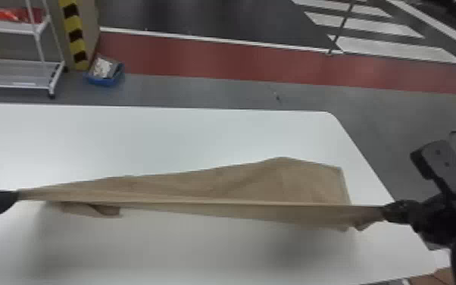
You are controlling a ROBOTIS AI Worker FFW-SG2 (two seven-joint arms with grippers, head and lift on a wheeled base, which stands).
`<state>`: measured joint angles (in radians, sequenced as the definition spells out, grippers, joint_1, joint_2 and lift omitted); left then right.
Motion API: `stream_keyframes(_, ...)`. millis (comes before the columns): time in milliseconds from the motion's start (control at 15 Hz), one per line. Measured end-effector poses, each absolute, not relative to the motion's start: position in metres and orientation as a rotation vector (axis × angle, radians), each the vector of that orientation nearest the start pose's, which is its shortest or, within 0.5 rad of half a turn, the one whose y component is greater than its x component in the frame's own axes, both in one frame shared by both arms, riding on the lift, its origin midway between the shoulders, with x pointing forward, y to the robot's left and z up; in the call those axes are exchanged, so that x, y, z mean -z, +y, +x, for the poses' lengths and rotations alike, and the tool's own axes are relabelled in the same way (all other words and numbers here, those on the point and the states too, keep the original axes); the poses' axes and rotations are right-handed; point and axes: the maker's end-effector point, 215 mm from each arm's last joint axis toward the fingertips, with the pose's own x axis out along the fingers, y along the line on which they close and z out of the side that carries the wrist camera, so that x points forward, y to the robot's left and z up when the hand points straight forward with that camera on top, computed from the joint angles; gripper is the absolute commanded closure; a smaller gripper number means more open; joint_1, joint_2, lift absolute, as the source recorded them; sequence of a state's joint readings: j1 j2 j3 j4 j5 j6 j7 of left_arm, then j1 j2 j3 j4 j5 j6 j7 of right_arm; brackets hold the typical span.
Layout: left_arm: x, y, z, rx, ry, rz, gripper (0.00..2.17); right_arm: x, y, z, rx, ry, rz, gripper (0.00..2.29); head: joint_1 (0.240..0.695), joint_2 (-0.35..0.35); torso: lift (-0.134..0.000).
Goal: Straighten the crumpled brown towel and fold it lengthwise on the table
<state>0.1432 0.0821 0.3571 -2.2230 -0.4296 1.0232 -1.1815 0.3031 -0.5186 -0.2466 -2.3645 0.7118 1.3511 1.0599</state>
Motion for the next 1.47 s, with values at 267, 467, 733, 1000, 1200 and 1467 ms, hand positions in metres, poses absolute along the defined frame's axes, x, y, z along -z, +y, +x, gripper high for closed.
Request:
stream_keyframes(267, 0.32, 0.296, 0.483, 0.423, 0.561, -0.057, 1.37, 0.327, -0.467, 0.424, -0.023, 0.863, -0.392, 1.22, 0.695, -0.208, -0.124)
stream_keyframes(467, 0.305, 0.272, 0.53, 0.438, 0.539, -0.066, 1.37, 0.315, -0.452, 0.479, 0.0, 0.793, -0.334, 1.22, 0.695, -0.197, -0.124)
stream_keyframes(733, 0.28, 0.242, 0.599, 0.46, 0.516, -0.073, 1.37, 0.29, -0.423, 0.562, 0.042, 0.723, -0.294, 1.24, 0.639, -0.174, -0.124)
stream_keyframes(1000, 0.223, 0.235, 0.682, 0.455, 0.415, -0.014, 1.37, 0.235, -0.422, 0.631, 0.079, 0.624, -0.293, 1.24, 0.51, -0.153, -0.124)
stream_keyframes(1200, 0.167, 0.231, 0.72, 0.462, 0.336, 0.012, 1.37, 0.184, -0.425, 0.666, 0.093, 0.535, -0.296, 1.35, 0.403, -0.15, -0.124)
stream_keyframes(1467, 0.106, 0.234, 0.723, 0.473, 0.266, 0.014, 1.37, 0.127, -0.425, 0.68, 0.082, 0.456, -0.245, 1.35, 0.327, -0.146, -0.124)
